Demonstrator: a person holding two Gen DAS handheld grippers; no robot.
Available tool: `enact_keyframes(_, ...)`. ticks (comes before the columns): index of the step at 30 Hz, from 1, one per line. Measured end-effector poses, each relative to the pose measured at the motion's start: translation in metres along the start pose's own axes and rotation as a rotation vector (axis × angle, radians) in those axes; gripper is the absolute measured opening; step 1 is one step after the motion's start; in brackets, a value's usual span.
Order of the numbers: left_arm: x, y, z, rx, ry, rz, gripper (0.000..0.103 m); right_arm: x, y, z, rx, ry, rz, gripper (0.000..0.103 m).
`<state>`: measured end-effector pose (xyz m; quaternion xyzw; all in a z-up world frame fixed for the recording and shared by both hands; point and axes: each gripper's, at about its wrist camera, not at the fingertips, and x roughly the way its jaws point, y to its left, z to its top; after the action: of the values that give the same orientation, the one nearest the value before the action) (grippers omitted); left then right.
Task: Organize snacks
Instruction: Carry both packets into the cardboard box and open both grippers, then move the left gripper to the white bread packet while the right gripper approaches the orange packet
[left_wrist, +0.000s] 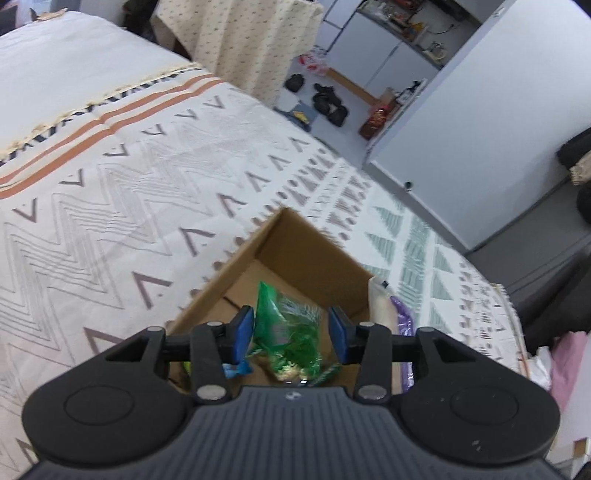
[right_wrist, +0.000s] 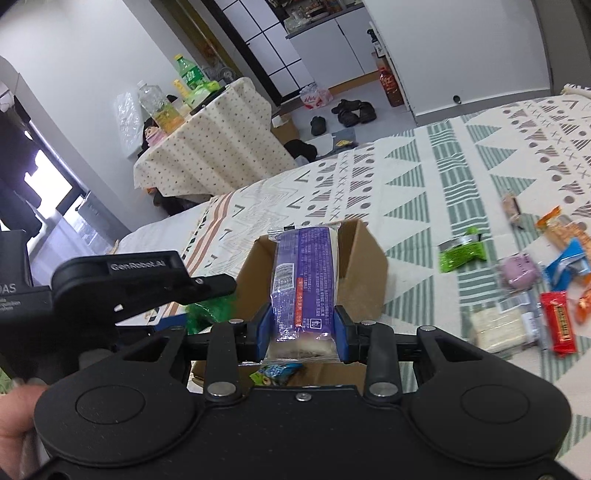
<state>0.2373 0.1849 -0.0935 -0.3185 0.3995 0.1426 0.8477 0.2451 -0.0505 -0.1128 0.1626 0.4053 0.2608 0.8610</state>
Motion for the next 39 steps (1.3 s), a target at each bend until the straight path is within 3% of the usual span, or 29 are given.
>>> enact_keyframes(6, 0.003, 0.010, -0.001, -0.026, -0.006, 0.032, 0.066, 0.014, 0.005, -0.005, 0.026, 0.024, 0.008, 0.034)
enact_keyframes(10, 0.003, 0.008, -0.004, -0.016, -0.007, 0.047, 0.077, 0.019, 0.011, -0.010, -0.001, 0.068, 0.020, 0.048)
enact_keyframes(12, 0.003, 0.005, -0.006, -0.012, -0.006, 0.046, 0.079, 0.014, 0.012, -0.012, -0.012, 0.058, 0.008, 0.055)
enact_keyframes(28, -0.005, -0.032, -0.032, 0.095, 0.002, 0.028, 0.090, -0.042, -0.048, -0.017, 0.023, 0.012, -0.122, 0.072)
enact_keyframes(39, -0.011, -0.084, -0.072, 0.243, 0.023, -0.021, 0.097, -0.082, -0.095, -0.023, 0.051, -0.040, -0.191, 0.087)
